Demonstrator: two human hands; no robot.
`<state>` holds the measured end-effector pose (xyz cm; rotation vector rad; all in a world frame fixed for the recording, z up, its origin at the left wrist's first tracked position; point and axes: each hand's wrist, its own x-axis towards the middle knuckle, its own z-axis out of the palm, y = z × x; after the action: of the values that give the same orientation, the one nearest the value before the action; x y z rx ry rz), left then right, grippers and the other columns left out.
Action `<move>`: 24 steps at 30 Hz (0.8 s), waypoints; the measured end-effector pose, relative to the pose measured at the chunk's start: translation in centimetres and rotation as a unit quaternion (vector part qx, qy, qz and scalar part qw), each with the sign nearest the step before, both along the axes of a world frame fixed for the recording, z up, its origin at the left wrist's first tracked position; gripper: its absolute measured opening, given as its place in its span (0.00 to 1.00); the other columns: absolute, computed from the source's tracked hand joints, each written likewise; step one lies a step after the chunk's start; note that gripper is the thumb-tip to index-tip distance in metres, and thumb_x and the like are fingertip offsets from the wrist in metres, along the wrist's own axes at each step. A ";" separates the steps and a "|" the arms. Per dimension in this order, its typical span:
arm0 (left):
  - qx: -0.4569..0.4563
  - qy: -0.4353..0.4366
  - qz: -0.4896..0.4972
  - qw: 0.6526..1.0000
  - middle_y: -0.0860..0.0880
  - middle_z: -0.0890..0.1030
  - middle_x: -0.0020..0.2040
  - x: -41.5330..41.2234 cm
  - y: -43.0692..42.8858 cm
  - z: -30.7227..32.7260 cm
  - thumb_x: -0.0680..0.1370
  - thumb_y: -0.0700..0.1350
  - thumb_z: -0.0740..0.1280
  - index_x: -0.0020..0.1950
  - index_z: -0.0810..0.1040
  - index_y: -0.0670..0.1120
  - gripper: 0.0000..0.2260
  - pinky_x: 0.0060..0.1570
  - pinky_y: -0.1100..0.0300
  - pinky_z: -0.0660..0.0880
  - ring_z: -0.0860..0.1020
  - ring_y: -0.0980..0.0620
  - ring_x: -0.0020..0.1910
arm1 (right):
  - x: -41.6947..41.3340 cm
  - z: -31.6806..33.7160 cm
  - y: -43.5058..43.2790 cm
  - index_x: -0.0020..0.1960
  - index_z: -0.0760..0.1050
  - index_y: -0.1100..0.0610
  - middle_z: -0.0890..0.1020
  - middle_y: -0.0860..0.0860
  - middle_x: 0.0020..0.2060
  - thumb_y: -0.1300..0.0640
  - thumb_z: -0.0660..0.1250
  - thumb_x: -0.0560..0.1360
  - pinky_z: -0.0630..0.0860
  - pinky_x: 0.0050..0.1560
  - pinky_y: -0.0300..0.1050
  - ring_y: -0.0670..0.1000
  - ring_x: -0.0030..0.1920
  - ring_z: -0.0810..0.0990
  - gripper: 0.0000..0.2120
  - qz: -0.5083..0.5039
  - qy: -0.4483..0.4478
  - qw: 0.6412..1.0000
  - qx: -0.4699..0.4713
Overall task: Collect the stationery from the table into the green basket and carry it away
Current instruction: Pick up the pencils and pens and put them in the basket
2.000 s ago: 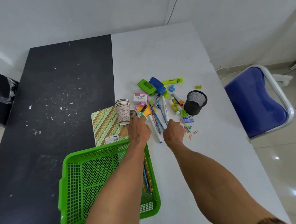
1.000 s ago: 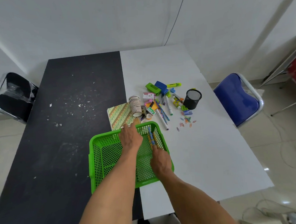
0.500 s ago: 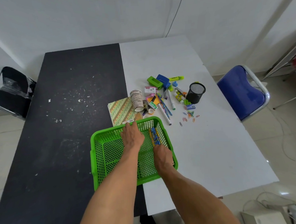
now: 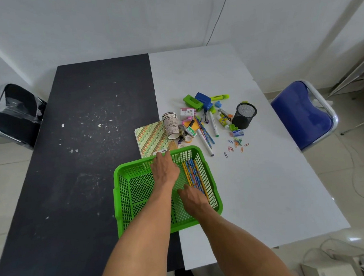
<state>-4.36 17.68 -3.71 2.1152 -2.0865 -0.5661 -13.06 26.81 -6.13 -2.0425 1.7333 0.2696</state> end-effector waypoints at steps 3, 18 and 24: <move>-0.001 0.000 -0.002 1.000 0.43 0.73 0.61 0.4 -0.1 -0.2 0.77 0.43 0.68 0.68 0.69 0.44 0.20 0.61 0.50 0.72 0.74 0.45 0.60 | 0.5 -0.4 0.2 0.67 0.67 0.64 0.72 0.60 0.61 0.68 0.59 0.78 0.76 0.56 0.49 0.57 0.58 0.77 0.18 -0.028 0.001 0.999 0.024; 0.008 -0.006 0.005 1.000 0.42 0.72 0.62 0.4 -0.6 -0.4 0.78 0.43 0.67 0.68 0.69 0.43 0.20 0.63 0.47 0.71 0.73 0.45 0.61 | -0.3 -0.3 -1.6 0.66 0.69 0.66 0.72 0.62 0.62 0.64 0.61 0.78 0.76 0.58 0.45 0.54 0.56 0.78 0.17 -0.193 -0.011 0.981 0.025; 0.008 -0.009 0.004 1.000 0.42 0.72 0.64 0.3 -0.8 -0.4 0.77 0.43 0.67 0.70 0.69 0.44 0.21 0.63 0.47 0.71 0.73 0.44 0.62 | -0.6 -0.3 -1.4 0.64 0.70 0.66 0.74 0.60 0.59 0.66 0.60 0.78 0.76 0.51 0.44 0.55 0.53 0.79 0.15 -0.197 -0.013 0.980 0.022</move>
<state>-4.03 16.88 -4.07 2.1449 -2.0892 -0.5666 -13.67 25.38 -6.46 -1.6165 2.0461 0.1515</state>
